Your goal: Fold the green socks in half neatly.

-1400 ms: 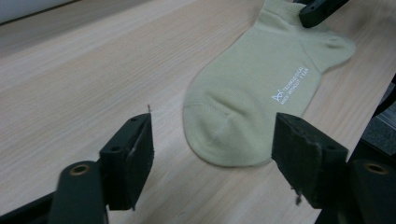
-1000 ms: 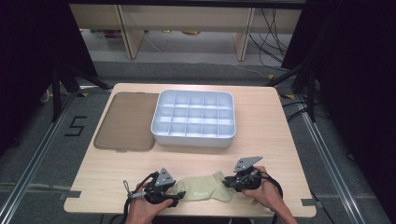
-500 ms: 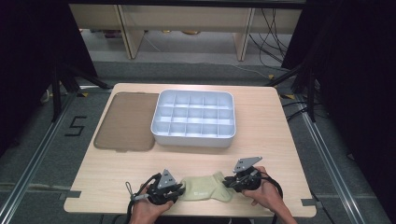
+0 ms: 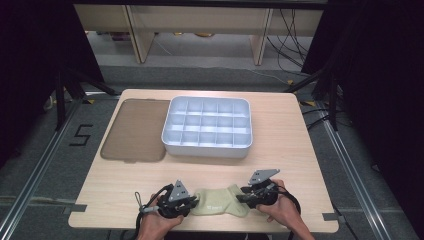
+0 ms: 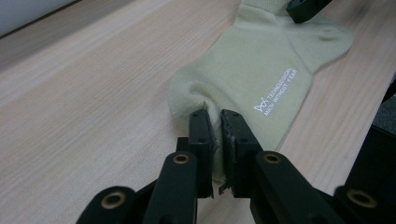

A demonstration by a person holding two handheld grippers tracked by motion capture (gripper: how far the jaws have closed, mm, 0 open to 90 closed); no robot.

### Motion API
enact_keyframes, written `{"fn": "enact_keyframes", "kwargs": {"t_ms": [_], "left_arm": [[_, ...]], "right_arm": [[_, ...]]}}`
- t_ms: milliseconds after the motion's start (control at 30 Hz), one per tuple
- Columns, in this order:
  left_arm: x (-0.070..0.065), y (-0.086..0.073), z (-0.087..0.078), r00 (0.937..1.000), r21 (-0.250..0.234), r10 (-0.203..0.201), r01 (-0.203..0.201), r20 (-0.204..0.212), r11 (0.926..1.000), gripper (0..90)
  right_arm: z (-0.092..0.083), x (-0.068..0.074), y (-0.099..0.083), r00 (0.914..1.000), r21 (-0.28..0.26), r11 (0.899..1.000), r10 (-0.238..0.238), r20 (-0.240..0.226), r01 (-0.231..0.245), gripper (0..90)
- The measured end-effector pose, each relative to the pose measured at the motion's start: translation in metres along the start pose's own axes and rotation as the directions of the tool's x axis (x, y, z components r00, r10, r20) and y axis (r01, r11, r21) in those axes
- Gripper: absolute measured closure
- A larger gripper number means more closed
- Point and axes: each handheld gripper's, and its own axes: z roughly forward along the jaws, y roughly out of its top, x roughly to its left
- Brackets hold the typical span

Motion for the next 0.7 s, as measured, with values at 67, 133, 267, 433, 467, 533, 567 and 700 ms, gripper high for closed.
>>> {"fn": "enact_keyframes", "kwargs": {"t_ms": [67, 133, 267, 433, 467, 533, 567, 700], "left_arm": [[0.001, 0.0, -0.002, 1.0, 0.008, 0.0, 0.0, -0.009, 1.0, 82.8], [0.0, 0.001, -0.004, 0.9999, 0.0, -0.013, 0.013, 0.0, 0.9999, 82.9], [0.004, 0.003, -0.009, 1.0, 0.008, -0.005, 0.005, -0.004, 1.0, 82.8], [0.008, 0.004, -0.012, 0.9999, 0.015, -0.014, 0.014, 0.001, 0.9998, 82.8], [0.008, 0.004, -0.013, 1.0, 0.021, -0.005, 0.005, 0.007, 0.9998, 82.8], [0.008, 0.004, -0.015, 1.0, 0.028, 0.002, -0.003, 0.006, 0.9996, 82.8], [0.009, 0.005, -0.016, 1.0, 0.032, 0.001, -0.001, 0.009, 0.9995, 82.7], [0.011, 0.007, -0.018, 0.9997, 0.042, 0.02, -0.02, 0.012, 0.9989, 82.7]], "right_arm": [[-0.003, 0.002, 0.002, 0.9999, -0.021, 1.0, -0.003, 0.015, 0.003, 58.9], [-0.008, 0.004, 0.004, 0.9996, -0.058, 0.998, 0.003, 0.029, -0.001, 59.1], [-0.014, 0.01, 0.009, 0.9995, -0.111, 0.994, -0.019, 0.026, 0.022, 64.6], [-0.015, 0.018, 0.013, 0.999, -0.141, 0.989, -0.039, 0.021, 0.041, 70.5], [-0.013, 0.023, 0.016, 0.9973, -0.158, 0.985, -0.073, 0.013, 0.074, 72.0], [-0.013, 0.024, 0.017, 0.997, -0.155, 0.985, -0.076, 0.007, 0.077, 72.7], [-0.013, 0.027, 0.018, 0.9967, -0.162, 0.984, -0.078, 0.021, 0.081, 72.8], [-0.012, 0.029, 0.02, 0.9971, -0.159, 0.984, -0.073, 0.02, 0.075, 73.4]]}}
